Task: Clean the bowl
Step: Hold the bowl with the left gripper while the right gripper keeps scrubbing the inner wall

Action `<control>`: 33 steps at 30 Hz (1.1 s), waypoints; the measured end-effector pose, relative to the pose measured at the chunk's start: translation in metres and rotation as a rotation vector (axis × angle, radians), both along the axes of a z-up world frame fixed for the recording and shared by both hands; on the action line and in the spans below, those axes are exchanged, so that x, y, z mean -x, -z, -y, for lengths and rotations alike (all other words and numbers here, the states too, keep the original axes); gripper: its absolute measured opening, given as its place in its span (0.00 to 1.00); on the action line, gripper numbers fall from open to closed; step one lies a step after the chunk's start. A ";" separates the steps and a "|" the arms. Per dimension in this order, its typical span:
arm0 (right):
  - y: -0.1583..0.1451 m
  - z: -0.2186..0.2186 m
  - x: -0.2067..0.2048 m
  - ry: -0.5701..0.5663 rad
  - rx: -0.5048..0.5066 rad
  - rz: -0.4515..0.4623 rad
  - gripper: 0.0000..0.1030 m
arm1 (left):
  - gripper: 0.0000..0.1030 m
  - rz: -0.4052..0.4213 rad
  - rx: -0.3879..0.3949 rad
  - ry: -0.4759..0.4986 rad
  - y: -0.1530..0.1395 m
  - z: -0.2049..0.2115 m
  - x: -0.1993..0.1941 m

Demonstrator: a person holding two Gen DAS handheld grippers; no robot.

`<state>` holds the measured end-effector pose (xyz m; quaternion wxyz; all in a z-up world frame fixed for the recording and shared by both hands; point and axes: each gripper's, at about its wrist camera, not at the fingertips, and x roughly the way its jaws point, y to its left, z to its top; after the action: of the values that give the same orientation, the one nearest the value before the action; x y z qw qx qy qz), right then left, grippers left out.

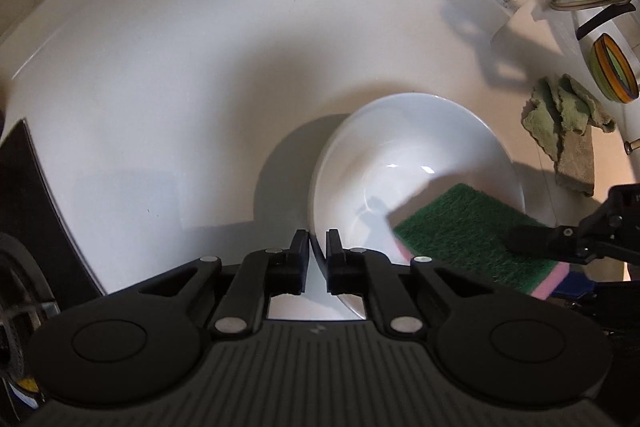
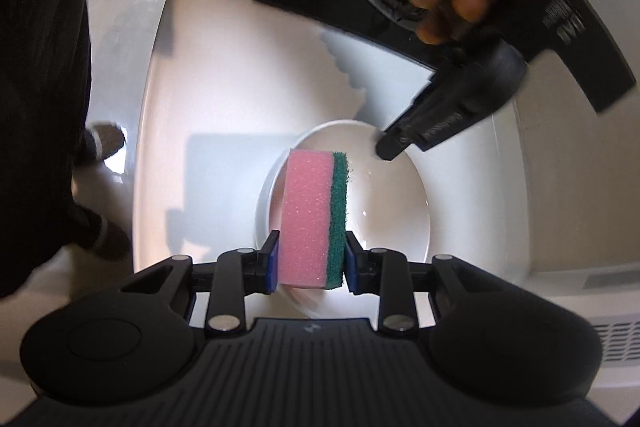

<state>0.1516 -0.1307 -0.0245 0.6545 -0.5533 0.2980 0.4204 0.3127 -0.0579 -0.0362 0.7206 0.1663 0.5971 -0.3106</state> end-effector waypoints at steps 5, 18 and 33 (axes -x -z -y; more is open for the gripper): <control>0.003 -0.004 0.004 -0.048 0.016 0.010 0.26 | 0.07 0.044 -0.005 0.075 0.005 0.010 -0.010; 0.011 0.003 0.004 -0.079 0.056 0.072 0.26 | 0.09 0.046 0.024 -0.054 -0.008 -0.017 0.013; 0.014 0.003 0.008 -0.157 0.063 0.082 0.26 | 0.08 0.051 0.030 -0.081 -0.001 -0.002 -0.008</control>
<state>0.1433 -0.1341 -0.0382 0.6136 -0.6119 0.2398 0.4378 0.3204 -0.0555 -0.0350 0.7500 0.1389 0.5800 -0.2860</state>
